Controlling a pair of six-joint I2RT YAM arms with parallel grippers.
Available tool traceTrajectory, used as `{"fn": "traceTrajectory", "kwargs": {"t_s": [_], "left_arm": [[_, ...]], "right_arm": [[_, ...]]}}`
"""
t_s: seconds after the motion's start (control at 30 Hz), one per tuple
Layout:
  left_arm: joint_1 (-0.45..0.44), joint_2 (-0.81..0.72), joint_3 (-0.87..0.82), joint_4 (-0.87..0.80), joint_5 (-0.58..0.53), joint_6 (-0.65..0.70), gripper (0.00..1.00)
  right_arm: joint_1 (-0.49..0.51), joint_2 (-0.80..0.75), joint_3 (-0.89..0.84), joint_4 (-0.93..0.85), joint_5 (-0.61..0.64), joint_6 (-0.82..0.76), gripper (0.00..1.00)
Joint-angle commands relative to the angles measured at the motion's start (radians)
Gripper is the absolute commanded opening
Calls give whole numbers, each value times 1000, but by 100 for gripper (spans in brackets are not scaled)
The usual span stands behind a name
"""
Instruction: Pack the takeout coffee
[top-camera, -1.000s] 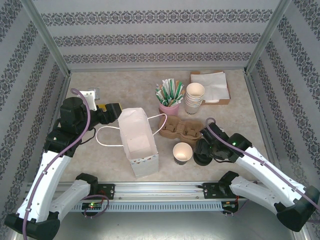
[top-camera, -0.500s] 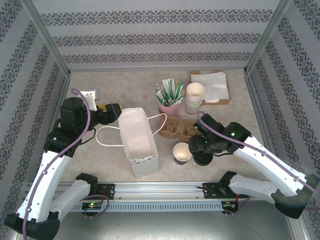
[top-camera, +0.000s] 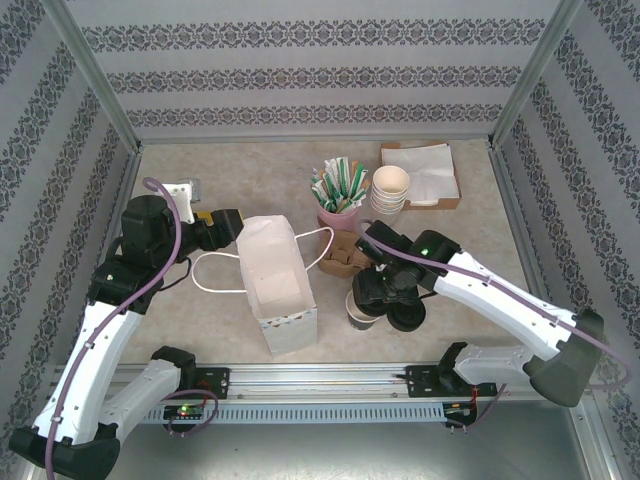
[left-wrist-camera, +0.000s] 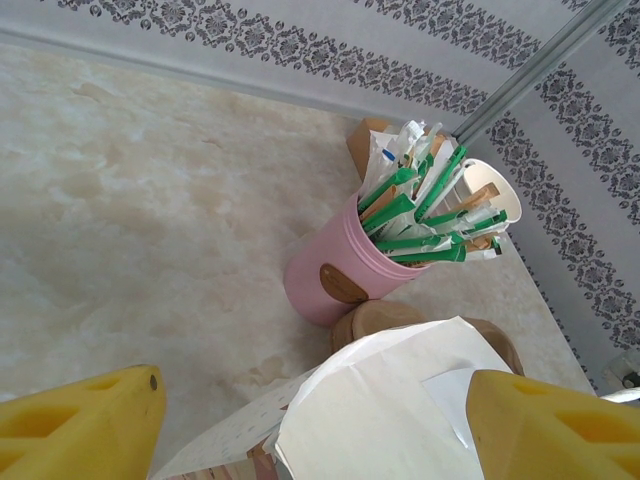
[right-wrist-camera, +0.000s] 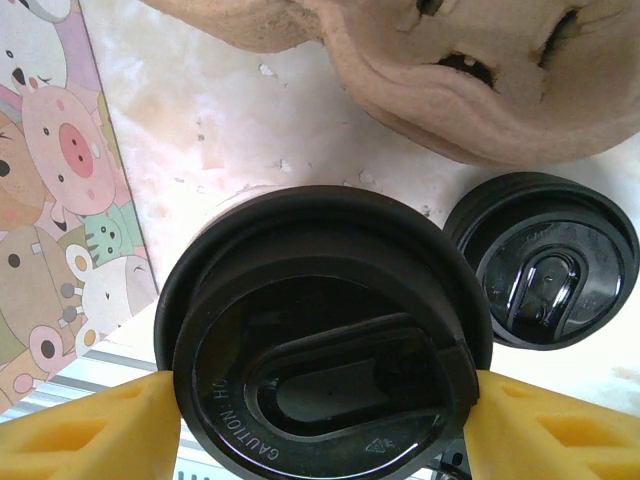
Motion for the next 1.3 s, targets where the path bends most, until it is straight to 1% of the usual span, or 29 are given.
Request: {"fn": "traceTrajectory", "kwargs": {"t_s": [0.0, 0.17, 0.77, 0.93, 1.27], "left_arm": [[-10, -9, 6, -15, -8, 29, 79], [-10, -9, 8, -20, -9, 32, 79], [-9, -15, 0, -18, -13, 34, 79], [-10, -15, -3, -16, -15, 32, 79], [-10, -19, -4, -19, -19, 35, 79]], "right_arm": [[14, 17, 32, -5, -18, -20, 70], [28, 50, 36, -4, -26, -22, 70], [64, 112, 35, -13, 16, -14, 70], [66, 126, 35, -10, 11, -13, 70], [87, 135, -10, 24, 0, 21, 70]]}}
